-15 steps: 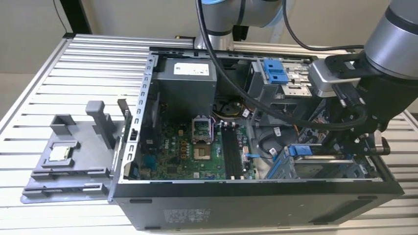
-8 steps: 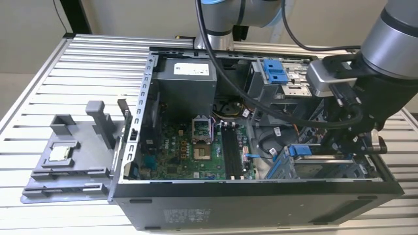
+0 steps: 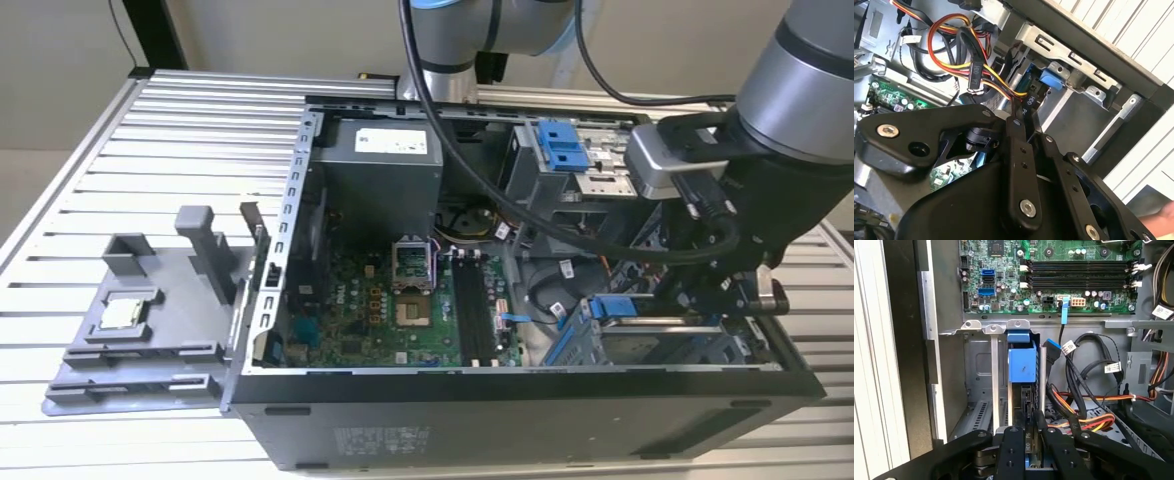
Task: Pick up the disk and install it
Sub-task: 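Insert the first disk wire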
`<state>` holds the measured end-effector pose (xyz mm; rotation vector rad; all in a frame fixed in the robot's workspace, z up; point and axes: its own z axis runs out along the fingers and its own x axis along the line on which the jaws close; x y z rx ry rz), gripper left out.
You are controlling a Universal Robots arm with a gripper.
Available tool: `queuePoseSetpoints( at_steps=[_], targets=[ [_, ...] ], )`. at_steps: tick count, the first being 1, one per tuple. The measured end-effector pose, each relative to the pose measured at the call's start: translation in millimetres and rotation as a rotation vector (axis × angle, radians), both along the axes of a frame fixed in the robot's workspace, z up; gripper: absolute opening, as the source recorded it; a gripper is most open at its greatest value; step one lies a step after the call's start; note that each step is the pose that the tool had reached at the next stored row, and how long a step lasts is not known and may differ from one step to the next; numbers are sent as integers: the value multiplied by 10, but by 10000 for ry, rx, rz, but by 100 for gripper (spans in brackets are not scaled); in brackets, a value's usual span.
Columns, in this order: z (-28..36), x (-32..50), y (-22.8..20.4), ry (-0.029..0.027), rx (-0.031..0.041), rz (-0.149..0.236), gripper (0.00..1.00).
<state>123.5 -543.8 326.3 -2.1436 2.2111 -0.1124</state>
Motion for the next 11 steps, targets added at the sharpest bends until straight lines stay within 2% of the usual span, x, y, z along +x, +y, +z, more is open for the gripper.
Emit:
queuePoseSetpoints(
  at_steps=[3,4,6,11],
  targets=[
    [0,0,0,0,-4,0,0],
    [-2,0,0,0,2,0,100],
    [20,0,1,1,4,0,100],
    [183,0,0,2,2,0,100]
  ],
)
